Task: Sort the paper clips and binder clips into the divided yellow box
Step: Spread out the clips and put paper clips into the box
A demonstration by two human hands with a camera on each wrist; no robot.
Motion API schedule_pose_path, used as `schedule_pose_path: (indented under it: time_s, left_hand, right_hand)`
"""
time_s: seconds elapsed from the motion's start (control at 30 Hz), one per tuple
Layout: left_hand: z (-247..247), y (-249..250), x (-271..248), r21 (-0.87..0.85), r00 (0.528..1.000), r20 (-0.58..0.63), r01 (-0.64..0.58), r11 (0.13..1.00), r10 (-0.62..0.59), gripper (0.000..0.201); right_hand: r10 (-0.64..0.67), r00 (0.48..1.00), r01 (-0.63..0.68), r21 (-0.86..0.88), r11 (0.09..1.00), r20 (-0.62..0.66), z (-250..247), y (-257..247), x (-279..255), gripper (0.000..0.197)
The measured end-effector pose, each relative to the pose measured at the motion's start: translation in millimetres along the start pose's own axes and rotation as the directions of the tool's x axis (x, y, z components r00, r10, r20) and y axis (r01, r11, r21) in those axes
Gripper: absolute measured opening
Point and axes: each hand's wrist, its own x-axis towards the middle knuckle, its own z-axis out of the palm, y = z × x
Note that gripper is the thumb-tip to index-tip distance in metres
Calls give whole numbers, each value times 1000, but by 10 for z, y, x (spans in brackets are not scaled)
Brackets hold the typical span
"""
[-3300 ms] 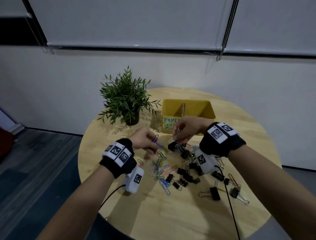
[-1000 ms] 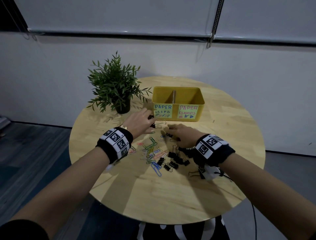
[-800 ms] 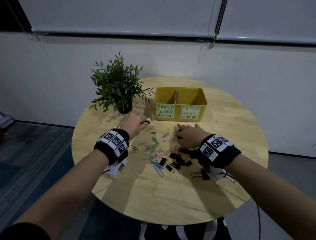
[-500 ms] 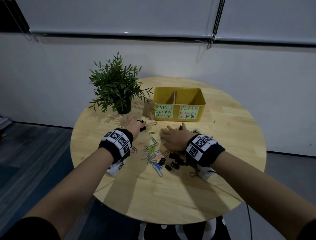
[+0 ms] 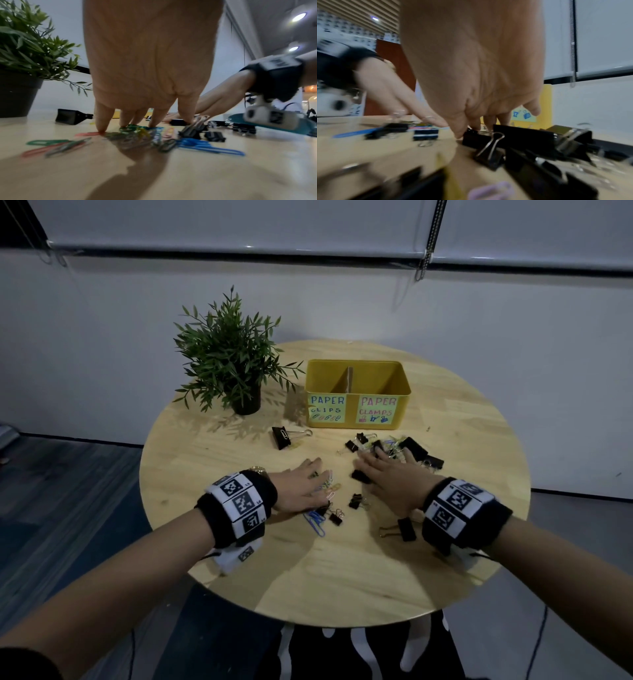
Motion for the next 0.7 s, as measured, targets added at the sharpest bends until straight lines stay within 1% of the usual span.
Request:
schedule_pose_path:
  time_s: [0.03, 0.07, 0.1, 0.13, 0.17, 0.2, 0.23, 0.27, 0.3, 0.33, 0.43, 0.47, 0.53, 0.6, 0.67, 0.7]
  left_hand:
    - [18, 11, -42, 10, 1000, 5, -19, 1000, 19, 73]
    - [28, 1, -88, 16, 1000, 8, -29, 999, 29, 77]
    - [31, -28, -133, 22, 999, 10, -31, 999, 30, 82]
    - [34, -67, -172, 32, 1000, 17, -25, 999, 25, 88]
    - [41, -109, -207, 42, 999, 33, -11, 999, 10, 92]
    - [52, -142, -231, 49, 999, 51, 13, 999, -15, 94]
    - [74, -167, -242, 53, 997, 63, 45, 998, -48, 93]
    - [97, -183, -241, 52, 995, 64, 78, 996, -82, 90]
    - [114, -188, -240, 42, 992, 54, 113, 993, -116, 87]
    - [127, -189, -234, 27, 988, 40, 147, 989, -148, 84]
    - [164, -133, -219, -1, 980, 28, 196, 981, -196, 80]
    - [180, -86, -207, 5, 981, 33, 189, 982, -189, 79]
    - [203, 33, -176, 26, 990, 40, 135, 990, -136, 76]
    - [180, 136, -170, 13, 998, 37, 56, 998, -57, 73]
    - [116, 160, -204, -61, 1000, -13, 0, 998, -1, 79]
    - [87, 141, -241, -93, 997, -70, 11, 996, -17, 89]
  right_hand:
    - [9, 999, -10, -15, 1000, -36, -29, -4, 9, 63]
    - [-11, 996, 9, -17, 1000, -86, -68, -43, -6, 65]
    - [-64, 989, 63, -12, 998, -134, -108, -110, -34, 67]
    - [-148, 978, 148, -9, 989, -149, -157, -205, -84, 68]
    - [-240, 964, 241, -4, 971, -118, -195, -318, -149, 68]
    - [-317, 947, 318, 2, 948, -53, -203, -427, -209, 66]
    - [-364, 931, 364, -6, 931, 16, -190, -517, -264, 63]
    - [-372, 926, 374, -30, 927, 66, -160, -573, -314, 62]
    - [-350, 933, 356, -59, 933, 84, -120, -586, -349, 61]
    - [-316, 946, 322, -88, 943, 74, -87, -570, -381, 62]
    - [-198, 980, 197, -152, 969, 13, 6, -407, -412, 63]
    - [-151, 989, 150, -159, 976, 8, 34, -333, -387, 64]
    - [-75, 997, 76, -151, 986, 12, 48, -194, -312, 64]
    - [-56, 998, 54, -136, 989, -12, -4, -127, -249, 62]
    - [-88, 988, 76, -99, 992, -129, -112, -143, -210, 60]
    - [-105, 972, 95, -62, 994, -209, -164, -179, -192, 60]
